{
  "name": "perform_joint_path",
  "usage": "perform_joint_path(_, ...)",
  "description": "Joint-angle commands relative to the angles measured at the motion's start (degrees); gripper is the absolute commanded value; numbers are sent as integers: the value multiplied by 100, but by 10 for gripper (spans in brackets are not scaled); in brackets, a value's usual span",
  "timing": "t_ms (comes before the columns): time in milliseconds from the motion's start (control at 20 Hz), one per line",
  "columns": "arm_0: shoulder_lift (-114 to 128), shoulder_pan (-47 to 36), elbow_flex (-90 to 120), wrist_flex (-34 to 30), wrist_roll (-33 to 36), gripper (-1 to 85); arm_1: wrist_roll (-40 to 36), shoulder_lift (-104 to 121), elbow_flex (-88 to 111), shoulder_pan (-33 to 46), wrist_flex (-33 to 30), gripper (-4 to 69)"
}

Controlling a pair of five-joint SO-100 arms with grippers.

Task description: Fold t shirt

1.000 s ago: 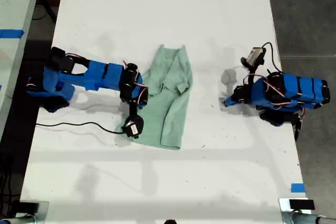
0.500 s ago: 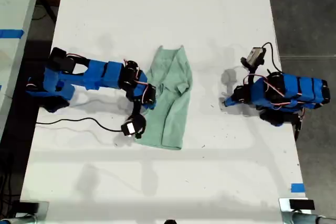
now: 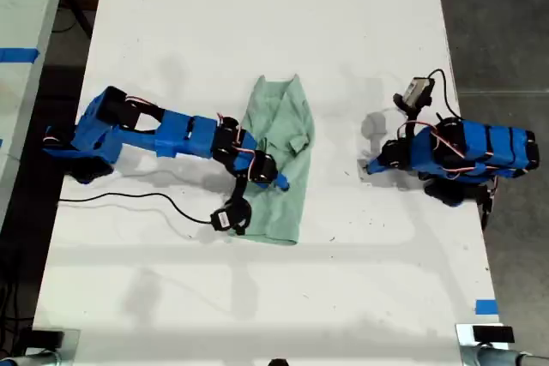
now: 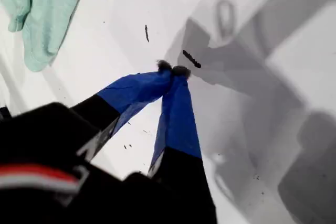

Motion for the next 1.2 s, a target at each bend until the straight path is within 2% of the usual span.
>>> perform_joint_path(0, 264, -44, -308, -88, 88, 242, -79, 35, 114, -53, 9, -5)
perform_joint_path(150, 932, -167, -290, 439, 211, 210, -79, 35, 114, -53, 9, -5)
perform_joint_path(200, 1257, -246, -255, 721, 237, 170, -79, 35, 114, -53, 9, -5)
perform_joint_path(300, 2180, -360, 79, 1187, 246, -1, -79, 35, 114, -53, 9, -5)
perform_joint_path(400, 3059, -448, 439, 1828, 448, -2, -79, 35, 114, -62, 9, -5)
perform_joint_path(450, 3656, -466, 993, 1934, 448, -2, -79, 35, 114, -62, 9, -5)
perform_joint_path(500, 4447, -466, 1960, 1688, 448, -2, -70, 35, 114, -62, 9, -5)
perform_joint_path(550, 5476, -466, 3226, 1125, 422, -2, -70, 35, 114, -70, 9, -5)
perform_joint_path(700, 8886, -492, 7629, -1424, 211, -3, -62, 35, 114, -62, 9, -5)
perform_joint_path(800, 8956, -360, 9000, -2452, 141, -3, -62, 35, 114, -44, 9, -5)
perform_joint_path(950, 8104, -483, 10450, -4667, 141, -3, -35, 35, 123, -62, 9, -5)
perform_joint_path(1050, 8367, -246, 10529, -4649, 176, -3, -35, 35, 123, -70, 9, -5)
perform_joint_path(1150, 9123, -352, 11074, -4658, 237, -3, -35, 35, 123, -88, 9, -5)
